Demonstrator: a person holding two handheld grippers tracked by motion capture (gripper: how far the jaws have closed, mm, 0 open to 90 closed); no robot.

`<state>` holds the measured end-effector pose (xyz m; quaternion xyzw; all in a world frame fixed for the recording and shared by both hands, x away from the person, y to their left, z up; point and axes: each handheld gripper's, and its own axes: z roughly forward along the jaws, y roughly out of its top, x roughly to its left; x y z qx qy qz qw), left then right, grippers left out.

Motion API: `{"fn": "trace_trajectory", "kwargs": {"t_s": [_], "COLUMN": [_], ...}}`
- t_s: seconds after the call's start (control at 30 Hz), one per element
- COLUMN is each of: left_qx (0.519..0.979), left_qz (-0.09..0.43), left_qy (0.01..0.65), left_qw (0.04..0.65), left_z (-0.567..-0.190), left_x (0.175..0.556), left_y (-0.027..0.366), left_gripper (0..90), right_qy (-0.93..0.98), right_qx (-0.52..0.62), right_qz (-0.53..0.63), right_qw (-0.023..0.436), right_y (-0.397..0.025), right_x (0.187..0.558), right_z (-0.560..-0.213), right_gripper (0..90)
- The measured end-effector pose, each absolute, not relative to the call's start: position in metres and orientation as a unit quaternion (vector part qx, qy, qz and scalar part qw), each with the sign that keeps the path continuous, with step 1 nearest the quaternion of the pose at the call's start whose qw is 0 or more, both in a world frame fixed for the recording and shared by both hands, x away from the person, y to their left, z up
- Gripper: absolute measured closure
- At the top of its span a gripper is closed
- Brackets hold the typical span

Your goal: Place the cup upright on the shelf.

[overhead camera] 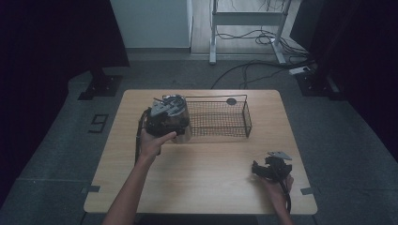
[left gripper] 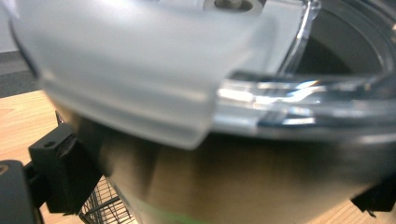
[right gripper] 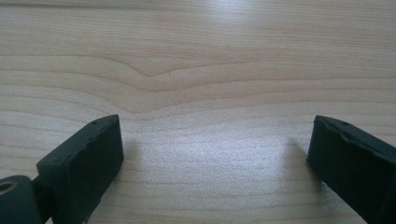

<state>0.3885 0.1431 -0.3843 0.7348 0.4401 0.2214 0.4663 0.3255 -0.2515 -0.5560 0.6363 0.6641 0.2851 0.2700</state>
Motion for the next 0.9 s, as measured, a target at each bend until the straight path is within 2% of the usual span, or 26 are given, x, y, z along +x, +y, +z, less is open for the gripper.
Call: {"fn": "trace_trajectory", "kwargs": {"t_s": [0.9], "left_qx": [0.732], "left_qz": [0.229], "left_qy": [0.456], "left_qw": [0.451], "left_z": [-0.383], "left_x": [0.42], "left_y": [0.143], "left_gripper": [3.8], "right_qy": [0.665], "right_qx": [0.635], "right_qz": [0.286], "right_qw": [0.271], "right_y": [-0.252], "right_x": [0.326], "right_z": [-0.556], "right_gripper": [3.2]}}
